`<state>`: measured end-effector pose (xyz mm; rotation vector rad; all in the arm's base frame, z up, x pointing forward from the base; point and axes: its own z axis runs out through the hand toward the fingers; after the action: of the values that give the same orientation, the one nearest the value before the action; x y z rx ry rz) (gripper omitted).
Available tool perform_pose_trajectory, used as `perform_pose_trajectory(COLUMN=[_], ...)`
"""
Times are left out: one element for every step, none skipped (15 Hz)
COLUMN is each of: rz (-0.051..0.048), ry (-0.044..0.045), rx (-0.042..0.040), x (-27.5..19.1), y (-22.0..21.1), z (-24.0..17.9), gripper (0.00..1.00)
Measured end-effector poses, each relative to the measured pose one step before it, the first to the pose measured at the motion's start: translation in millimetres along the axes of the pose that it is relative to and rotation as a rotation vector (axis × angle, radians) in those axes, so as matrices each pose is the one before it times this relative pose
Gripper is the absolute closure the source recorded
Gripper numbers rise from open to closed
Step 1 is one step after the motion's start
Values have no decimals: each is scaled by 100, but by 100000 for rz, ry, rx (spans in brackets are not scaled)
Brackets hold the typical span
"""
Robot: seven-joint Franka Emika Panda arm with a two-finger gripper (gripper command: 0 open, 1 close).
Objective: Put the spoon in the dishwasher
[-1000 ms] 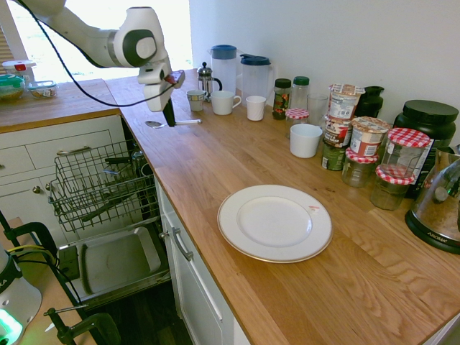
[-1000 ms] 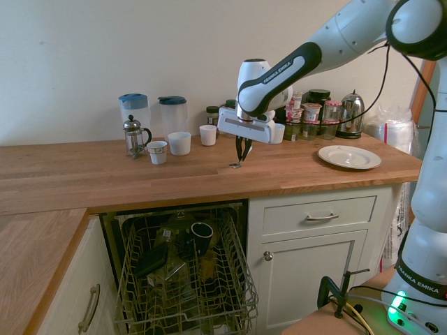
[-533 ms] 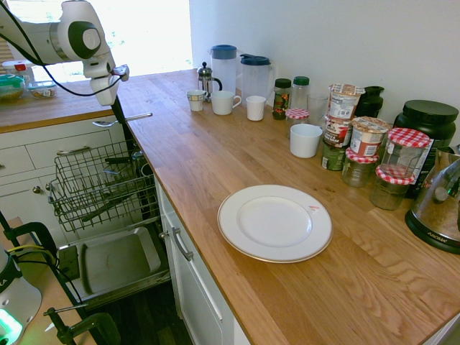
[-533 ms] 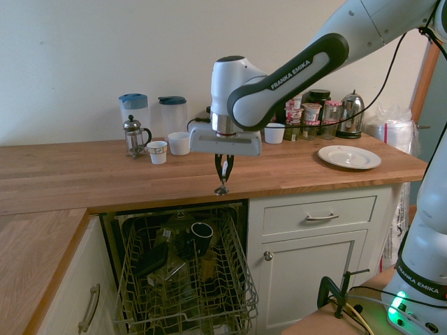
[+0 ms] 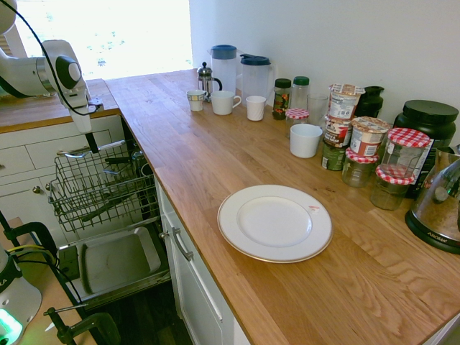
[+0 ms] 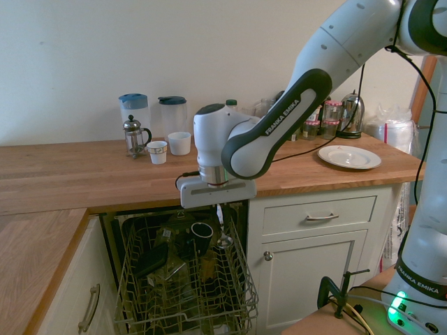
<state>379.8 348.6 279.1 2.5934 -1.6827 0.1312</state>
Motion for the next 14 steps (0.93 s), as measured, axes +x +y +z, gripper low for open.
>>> perform_pose_trajectory(rz=[-232, -380, -248, 447, 712, 778, 418, -132, -149, -332, -265, -275, -438, -439], ry=[-1041, -654, -155, -160, -147, -348, -474, -598, -544, -688, -1023, -1125, -992, -886], rx=[-927, -747, -768, -860, -780, -872, -997, -917, -1104, -1045, -1168, -1161, -1186, -1170], x=[-215, -101, 129, 399, 515, 507, 343, 88, -34, 42, 70, 94, 42, -75], y=[-35, -54, -99, -253, -436, -553, -536, -582, -548, -569, -497, -395, -304, -150], z=[1178, 1157, 1223, 1176, 1176, 1224, 1218, 1107, 894, 847, 775, 673, 633, 559], gripper=[100, 100, 100, 100, 100, 100, 100, 100, 100, 100, 100, 100, 100, 100])
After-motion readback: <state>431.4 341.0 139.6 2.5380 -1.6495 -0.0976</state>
